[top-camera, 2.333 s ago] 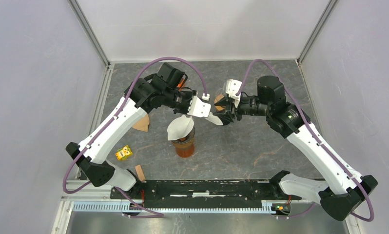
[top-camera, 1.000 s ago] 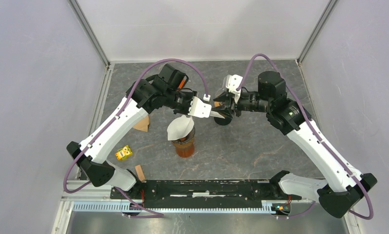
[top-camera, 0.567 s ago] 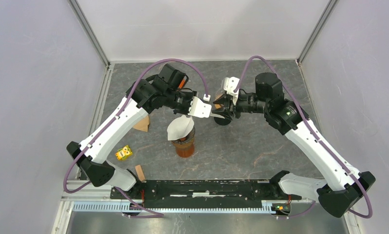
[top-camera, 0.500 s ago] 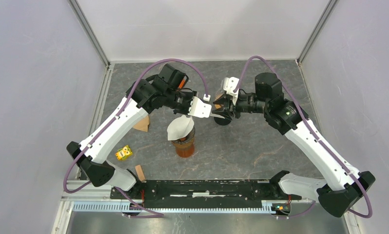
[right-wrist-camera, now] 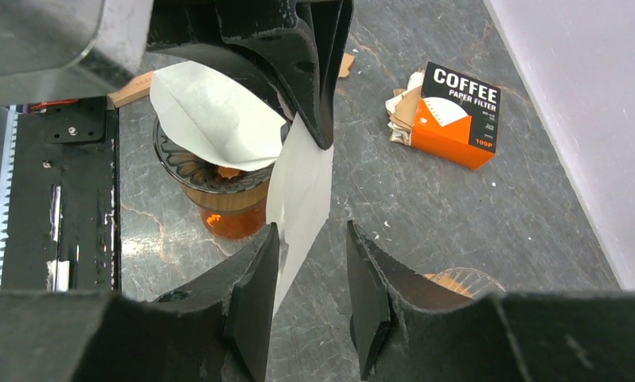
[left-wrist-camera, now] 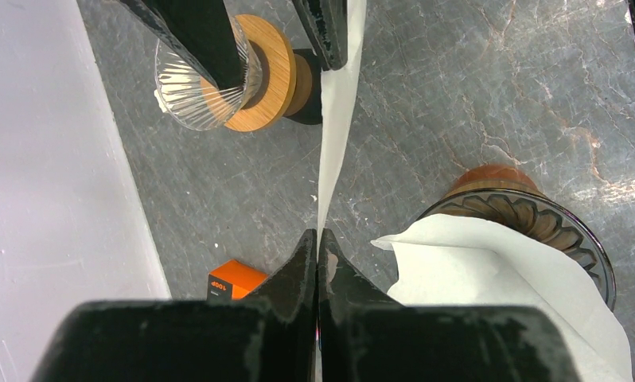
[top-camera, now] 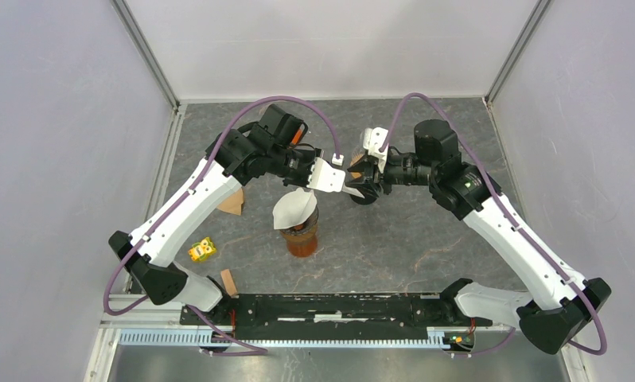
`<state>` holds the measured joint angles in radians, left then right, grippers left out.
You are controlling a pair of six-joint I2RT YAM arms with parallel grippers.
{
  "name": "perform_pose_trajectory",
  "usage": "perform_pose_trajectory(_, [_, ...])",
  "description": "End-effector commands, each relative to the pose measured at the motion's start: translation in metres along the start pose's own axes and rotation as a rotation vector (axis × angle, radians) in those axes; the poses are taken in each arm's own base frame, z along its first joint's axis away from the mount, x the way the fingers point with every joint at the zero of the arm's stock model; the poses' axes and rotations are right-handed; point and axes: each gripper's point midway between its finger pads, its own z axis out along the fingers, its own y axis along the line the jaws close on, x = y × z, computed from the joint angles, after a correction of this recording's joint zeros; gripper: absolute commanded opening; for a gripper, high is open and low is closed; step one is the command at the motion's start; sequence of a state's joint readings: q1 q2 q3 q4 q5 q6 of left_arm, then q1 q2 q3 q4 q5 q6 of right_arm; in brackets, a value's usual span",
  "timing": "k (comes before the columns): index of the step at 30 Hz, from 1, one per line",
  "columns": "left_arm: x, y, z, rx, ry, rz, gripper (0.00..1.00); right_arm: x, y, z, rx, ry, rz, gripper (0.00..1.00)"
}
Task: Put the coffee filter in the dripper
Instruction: Place the coffee filter in the coffee dripper.
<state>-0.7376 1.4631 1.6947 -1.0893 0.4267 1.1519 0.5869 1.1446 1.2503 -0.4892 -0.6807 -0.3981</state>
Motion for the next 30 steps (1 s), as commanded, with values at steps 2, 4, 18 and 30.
perform_pose_trajectory(2, [-0.008,0.006,0.000,-0.018,-0.027,0.046,0.02,0.003,0.001,0.002,-0.015,-0.003,-0.002,0.43])
perform_pose_trajectory(4, [-0.008,0.006,0.000,-0.018,-0.026,0.046,0.02,0.002,0.001,0.002,-0.015,-0.004,-0.002,0.42])
perform_pose_trajectory(18, [-0.003,0.001,0.000,0.000,-0.007,0.089,0.02,-0.009,-0.005,-0.005,0.022,-0.012,-0.028,0.42])
perform_pose_trajectory(30, [-0.002,0.000,-0.001,0.000,-0.004,0.094,0.02,-0.014,-0.005,-0.009,0.030,-0.021,-0.041,0.42])
